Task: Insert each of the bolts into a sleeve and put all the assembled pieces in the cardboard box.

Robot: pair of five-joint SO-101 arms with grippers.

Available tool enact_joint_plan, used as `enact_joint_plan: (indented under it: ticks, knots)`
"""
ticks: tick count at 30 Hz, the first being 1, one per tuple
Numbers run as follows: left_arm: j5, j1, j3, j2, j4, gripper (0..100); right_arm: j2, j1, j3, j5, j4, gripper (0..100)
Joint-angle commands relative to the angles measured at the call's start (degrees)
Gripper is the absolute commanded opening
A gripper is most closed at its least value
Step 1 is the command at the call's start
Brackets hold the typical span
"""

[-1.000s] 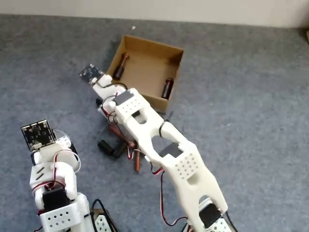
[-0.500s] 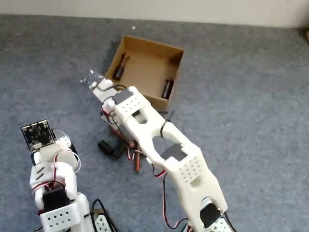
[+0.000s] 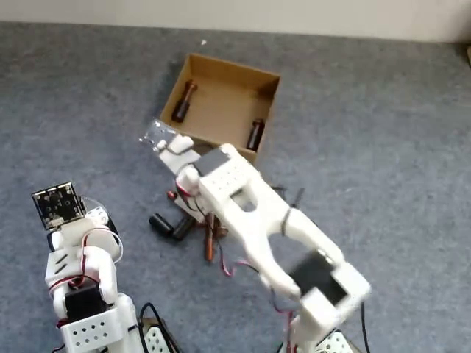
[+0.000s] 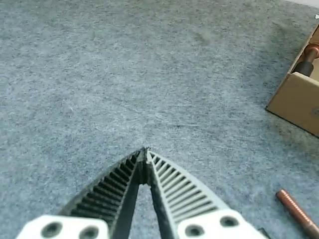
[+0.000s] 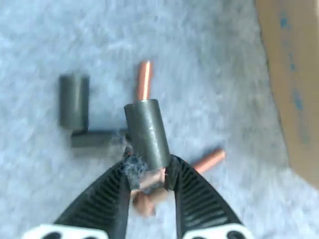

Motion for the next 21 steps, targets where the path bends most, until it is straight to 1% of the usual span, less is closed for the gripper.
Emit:
enact_joint_plan:
  ticks: [1,7,11,13,16,18,21]
  knots:
    - [-0.7,-0.5,0.4,-0.7,-1.6,1,-12.7,3.9,6.3,0.4,0.0,0.9]
    - [-0.7,-0.5,0.4,-0.7,-1.6,1,-23.3,13.7,18.9,0.7,0.0,0.9]
    - [-0.7,-0.5,0.4,-0.7,-1.6,1,-26.7,18.9,25.2,0.7,0.0,0.9]
    - [-0.7,-0.5,0.4,-0.7,-1.6,1,-27.7,20.4,28.4,0.8,-0.2,0.9]
    - [-0.7,-0.5,0.4,-0.7,-1.6,1,-29.1,21.6,33.7,0.8,-3.8,0.9]
    - [-0.7,-0.5,0.4,-0.7,-1.6,1,-29.8,21.7,37.1,0.8,-6.4,0.9]
    - [-0.7,-0.5,0.4,-0.7,-1.6,1,-30.1,21.4,40.4,0.8,-7.2,0.9]
